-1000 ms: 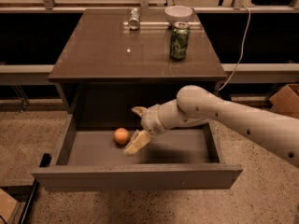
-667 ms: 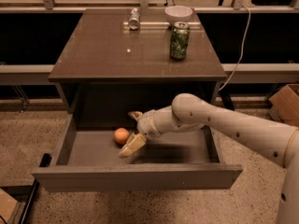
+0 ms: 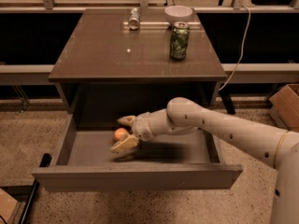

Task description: Pick orange from top drawer and place on counter

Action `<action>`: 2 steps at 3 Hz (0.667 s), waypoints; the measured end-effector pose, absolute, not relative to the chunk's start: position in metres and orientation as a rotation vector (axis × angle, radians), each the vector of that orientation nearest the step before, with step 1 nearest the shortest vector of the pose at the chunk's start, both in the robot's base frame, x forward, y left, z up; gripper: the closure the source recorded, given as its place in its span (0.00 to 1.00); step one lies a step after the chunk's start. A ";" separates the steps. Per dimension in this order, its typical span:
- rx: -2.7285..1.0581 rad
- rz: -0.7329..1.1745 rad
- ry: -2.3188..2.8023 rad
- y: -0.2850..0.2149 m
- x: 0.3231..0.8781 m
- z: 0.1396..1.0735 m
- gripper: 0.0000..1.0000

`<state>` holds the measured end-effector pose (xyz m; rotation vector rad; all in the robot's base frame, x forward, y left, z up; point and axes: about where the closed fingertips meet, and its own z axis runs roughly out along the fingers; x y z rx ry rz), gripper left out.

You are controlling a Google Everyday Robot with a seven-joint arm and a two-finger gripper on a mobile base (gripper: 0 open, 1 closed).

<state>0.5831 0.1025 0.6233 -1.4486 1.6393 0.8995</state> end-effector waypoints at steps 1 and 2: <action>-1.455 0.889 1.611 0.103 0.580 0.633 0.50; -1.443 0.891 1.605 0.100 0.578 0.636 0.73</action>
Offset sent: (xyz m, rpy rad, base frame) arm -0.0058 -0.0110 0.0169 0.0299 -0.0347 -0.0138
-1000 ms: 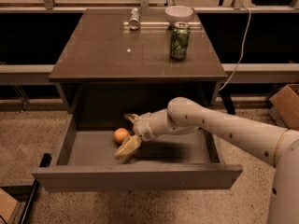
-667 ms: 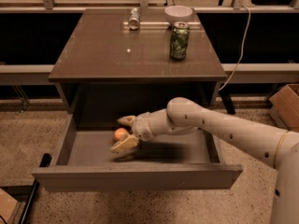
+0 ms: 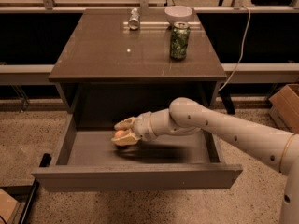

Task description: Pick orange from top drawer and place on counter

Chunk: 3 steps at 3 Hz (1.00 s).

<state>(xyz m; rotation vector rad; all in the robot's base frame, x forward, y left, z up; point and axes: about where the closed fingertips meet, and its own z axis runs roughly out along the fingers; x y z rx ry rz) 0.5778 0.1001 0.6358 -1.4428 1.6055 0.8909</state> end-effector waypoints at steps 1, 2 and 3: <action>-1.402 0.933 1.623 0.100 0.574 0.623 1.00; -1.402 0.933 1.623 0.100 0.574 0.624 1.00; -1.402 0.933 1.623 0.100 0.574 0.624 1.00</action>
Offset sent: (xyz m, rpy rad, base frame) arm -0.0027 -0.0050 -0.0047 0.0536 0.0223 -0.0314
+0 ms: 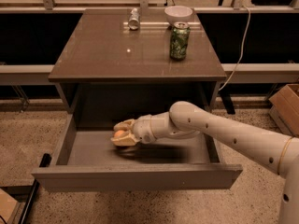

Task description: Pick orange from top drawer and place on counter

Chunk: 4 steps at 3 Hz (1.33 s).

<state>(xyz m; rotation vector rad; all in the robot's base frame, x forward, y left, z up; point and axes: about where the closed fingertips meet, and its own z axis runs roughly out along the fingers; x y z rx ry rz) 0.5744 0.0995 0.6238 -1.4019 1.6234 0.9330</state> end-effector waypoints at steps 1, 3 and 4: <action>-1.402 0.933 1.623 0.100 0.574 0.624 1.00; -1.402 0.933 1.623 0.100 0.574 0.624 1.00; -1.402 0.933 1.623 0.100 0.574 0.624 0.81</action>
Offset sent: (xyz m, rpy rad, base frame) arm -0.0170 -0.0719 0.1754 0.1431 -0.1523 0.0041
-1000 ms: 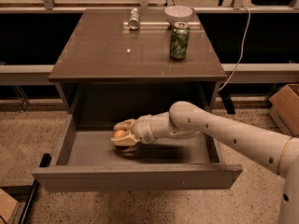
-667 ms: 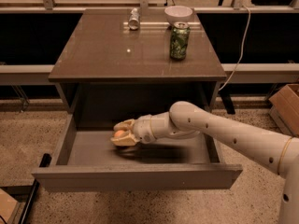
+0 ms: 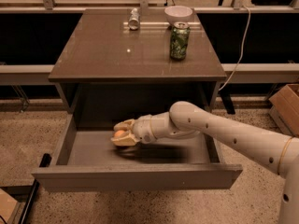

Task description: Pick orange from top drawer and place on counter

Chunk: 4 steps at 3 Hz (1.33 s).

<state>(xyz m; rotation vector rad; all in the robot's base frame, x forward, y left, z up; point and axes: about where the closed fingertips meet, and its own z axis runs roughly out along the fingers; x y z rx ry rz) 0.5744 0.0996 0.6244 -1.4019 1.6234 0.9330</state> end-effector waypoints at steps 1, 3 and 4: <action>-1.402 0.933 1.623 0.100 0.574 0.625 0.57; -1.402 0.933 1.623 0.100 0.574 0.625 0.11; -1.380 0.953 1.626 0.095 0.578 0.618 0.00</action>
Offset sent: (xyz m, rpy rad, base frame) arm 0.0093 -0.0097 -0.0100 0.0156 0.0227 -0.0218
